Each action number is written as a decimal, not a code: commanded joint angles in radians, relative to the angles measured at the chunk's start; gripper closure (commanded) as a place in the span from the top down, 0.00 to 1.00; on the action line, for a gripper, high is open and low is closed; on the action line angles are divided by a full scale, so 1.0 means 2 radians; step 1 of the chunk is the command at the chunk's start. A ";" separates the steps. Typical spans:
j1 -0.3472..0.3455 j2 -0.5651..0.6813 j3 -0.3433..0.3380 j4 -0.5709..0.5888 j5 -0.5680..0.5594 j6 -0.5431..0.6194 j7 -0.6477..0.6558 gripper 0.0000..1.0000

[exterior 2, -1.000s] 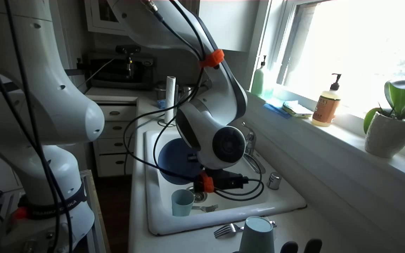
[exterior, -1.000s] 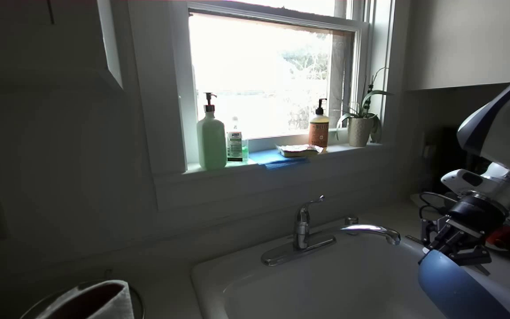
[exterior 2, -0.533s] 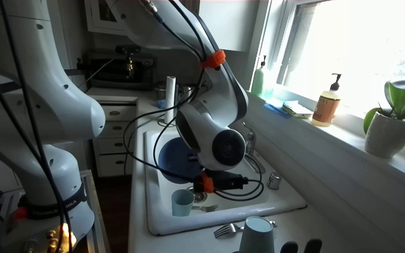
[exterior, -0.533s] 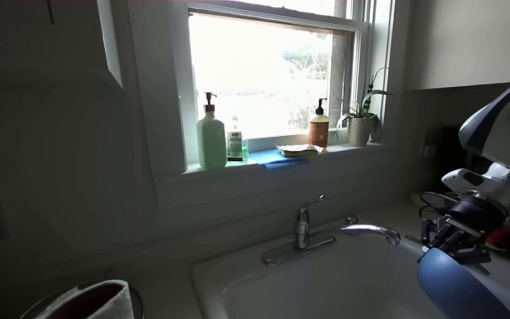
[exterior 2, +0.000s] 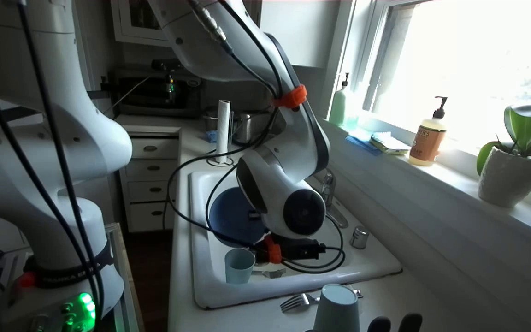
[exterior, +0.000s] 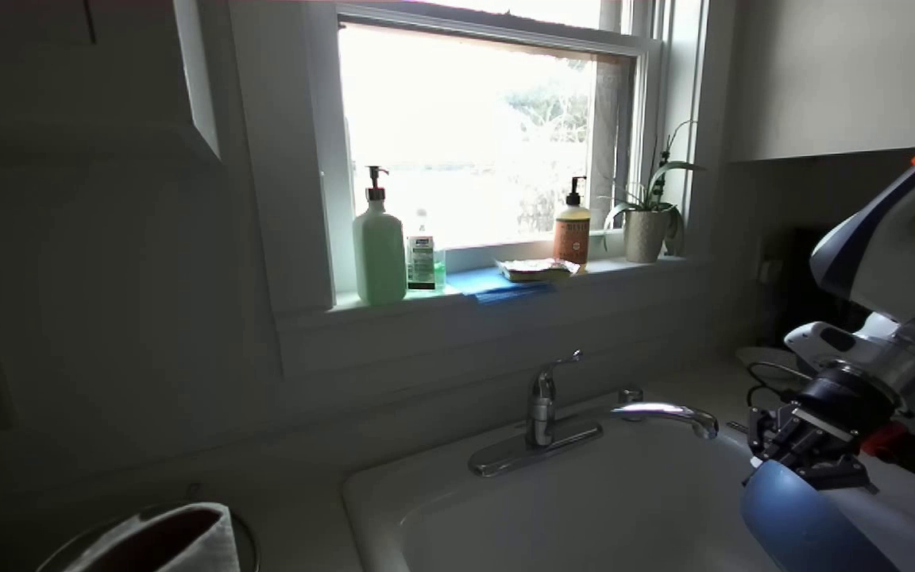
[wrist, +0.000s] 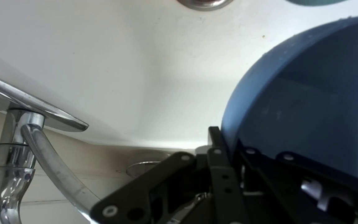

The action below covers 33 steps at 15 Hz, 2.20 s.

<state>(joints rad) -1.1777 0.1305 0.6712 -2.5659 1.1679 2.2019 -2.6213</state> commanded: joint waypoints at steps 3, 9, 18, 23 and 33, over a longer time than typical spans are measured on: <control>0.203 0.033 -0.204 0.041 0.011 -0.021 -0.021 0.01; 0.342 0.034 -0.339 0.047 0.010 -0.035 -0.014 0.05; 0.398 0.038 -0.403 0.051 0.009 -0.064 -0.015 0.01; 0.417 0.039 -0.428 0.052 0.010 -0.088 -0.018 0.01; 0.422 0.039 -0.444 0.052 0.021 -0.121 -0.033 0.01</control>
<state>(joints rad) -0.3490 0.2053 -0.1927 -2.4700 1.1776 2.0005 -2.6643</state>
